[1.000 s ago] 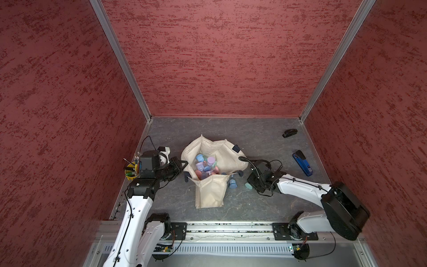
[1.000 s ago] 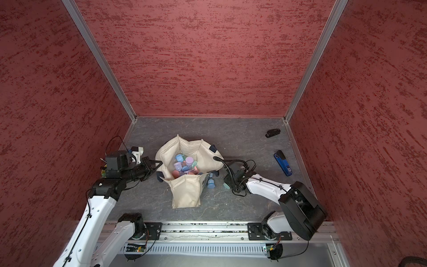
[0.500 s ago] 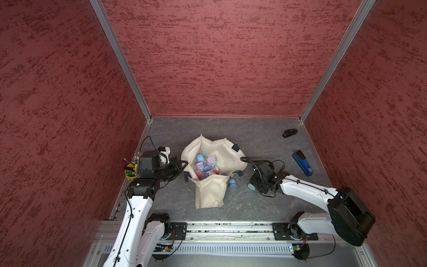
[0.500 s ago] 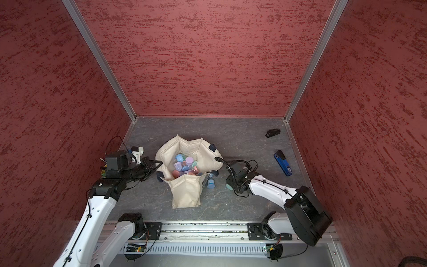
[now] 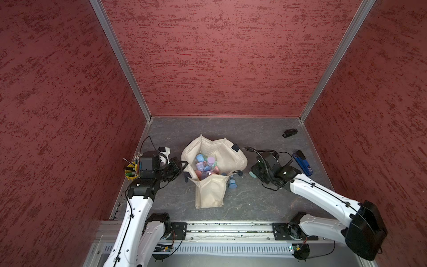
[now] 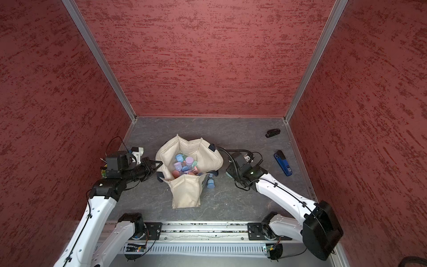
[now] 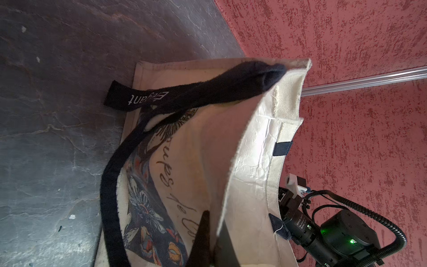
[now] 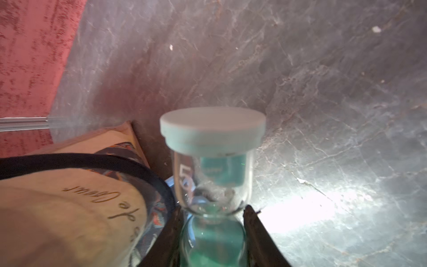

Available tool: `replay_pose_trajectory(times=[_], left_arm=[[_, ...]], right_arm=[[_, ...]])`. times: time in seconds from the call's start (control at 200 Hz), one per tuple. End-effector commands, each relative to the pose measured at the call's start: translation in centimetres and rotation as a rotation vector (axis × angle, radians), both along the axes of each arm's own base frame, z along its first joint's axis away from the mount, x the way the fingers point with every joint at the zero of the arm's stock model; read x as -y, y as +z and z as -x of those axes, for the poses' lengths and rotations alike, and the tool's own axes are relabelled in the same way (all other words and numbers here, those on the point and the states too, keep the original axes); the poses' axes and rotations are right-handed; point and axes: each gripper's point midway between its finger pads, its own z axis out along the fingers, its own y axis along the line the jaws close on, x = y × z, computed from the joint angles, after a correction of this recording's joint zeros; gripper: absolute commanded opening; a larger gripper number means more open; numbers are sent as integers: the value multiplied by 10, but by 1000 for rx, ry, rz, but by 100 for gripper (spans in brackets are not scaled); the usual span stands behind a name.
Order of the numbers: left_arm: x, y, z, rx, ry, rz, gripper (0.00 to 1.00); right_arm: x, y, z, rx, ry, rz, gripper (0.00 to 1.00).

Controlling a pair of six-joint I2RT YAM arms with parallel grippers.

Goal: Put the hourglass into the canvas bag
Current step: Pick up the hourglass from the center of the board.

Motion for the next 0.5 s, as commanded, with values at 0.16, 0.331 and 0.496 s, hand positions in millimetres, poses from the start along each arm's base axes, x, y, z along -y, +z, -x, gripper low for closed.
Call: replay_pose_trajectory(times=[0.16, 0.331, 0.496], left_arm=[[-1, -4, 2, 2, 0, -4, 0], [-1, -4, 2, 3, 1, -3, 0], [-1, -4, 3, 2, 2, -2, 0]], right_arm=[[6, 53, -14, 149, -16, -15, 13], [3, 80, -18, 214, -2, -40, 13], [-2, 105, -22, 278, 19, -55, 13]])
